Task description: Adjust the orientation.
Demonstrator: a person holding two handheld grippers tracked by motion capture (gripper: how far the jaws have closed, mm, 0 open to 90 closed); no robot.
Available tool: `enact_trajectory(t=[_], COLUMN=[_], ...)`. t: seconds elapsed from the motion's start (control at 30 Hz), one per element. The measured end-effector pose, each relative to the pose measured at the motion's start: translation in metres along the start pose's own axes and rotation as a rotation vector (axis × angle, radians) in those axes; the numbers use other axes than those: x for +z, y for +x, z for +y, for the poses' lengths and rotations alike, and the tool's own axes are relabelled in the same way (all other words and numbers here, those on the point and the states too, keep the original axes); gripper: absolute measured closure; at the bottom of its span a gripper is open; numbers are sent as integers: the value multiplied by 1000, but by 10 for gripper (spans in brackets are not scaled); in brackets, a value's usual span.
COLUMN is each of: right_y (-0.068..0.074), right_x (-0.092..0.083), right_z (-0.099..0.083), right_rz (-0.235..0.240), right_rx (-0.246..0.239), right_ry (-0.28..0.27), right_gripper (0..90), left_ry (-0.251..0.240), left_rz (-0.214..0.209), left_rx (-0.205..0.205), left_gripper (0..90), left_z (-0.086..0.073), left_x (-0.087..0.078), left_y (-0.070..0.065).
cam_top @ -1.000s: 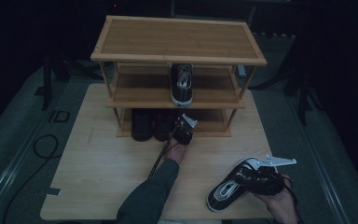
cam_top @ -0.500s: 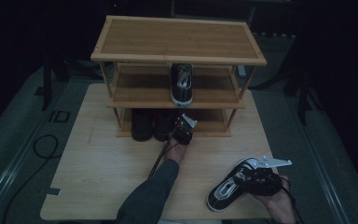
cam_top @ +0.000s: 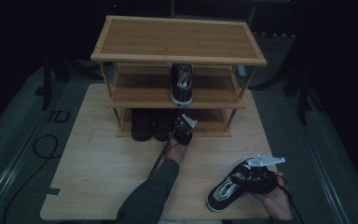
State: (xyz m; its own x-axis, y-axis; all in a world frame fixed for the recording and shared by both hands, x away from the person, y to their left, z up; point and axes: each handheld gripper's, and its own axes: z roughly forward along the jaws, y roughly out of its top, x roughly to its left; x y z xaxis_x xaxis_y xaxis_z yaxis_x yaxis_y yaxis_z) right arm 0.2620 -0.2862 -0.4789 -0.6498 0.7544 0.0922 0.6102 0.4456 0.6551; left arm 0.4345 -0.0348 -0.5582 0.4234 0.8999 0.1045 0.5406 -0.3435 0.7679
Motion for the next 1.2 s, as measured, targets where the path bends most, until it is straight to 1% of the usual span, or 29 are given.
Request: enact_trajectory(t=[0.13,0.27,0.33,0.43,0.53,0.63,0.77,0.83,0.93,1.03,1.2], right_y=[-1,-3,-4,-6,-6,-7,-4,-5,-8,-8,-8], right_x=[1,3,6,8,8,7,7,8,9,12,14], right_z=[0,2,3,5,4,3,4,5,7,11,18], right_rz=[10,38,61,96,114,123,112,123,146,157,150], right_rx=[-16,-37,-39,-48,-65,-63,-80,-85,-80,-76,-80], right_ry=[-1,0,5,17,23,17,9,2,-17,-32,-36], right_gripper=[510,534,582,694,755,761,798,823,842,864,867], left_ry=[0,0,1,-1,-1,-1,-2,-1,1,-1,-1], left_rz=[0,0,0,-1,-1,-1,-1,-1,-1,-1,-1], left_rx=[0,0,0,-3,-3,-2,-2,-2,0,-3,-3], left_gripper=[900,900,900,900,900,900,900,900,900,900,900], left_z=[0,0,0,0,0,0,0,0,0,0,0], left_x=[0,0,0,0,0,0,0,0,0,0,0], left_y=[0,0,0,0,0,0,0,0,0,0,0])
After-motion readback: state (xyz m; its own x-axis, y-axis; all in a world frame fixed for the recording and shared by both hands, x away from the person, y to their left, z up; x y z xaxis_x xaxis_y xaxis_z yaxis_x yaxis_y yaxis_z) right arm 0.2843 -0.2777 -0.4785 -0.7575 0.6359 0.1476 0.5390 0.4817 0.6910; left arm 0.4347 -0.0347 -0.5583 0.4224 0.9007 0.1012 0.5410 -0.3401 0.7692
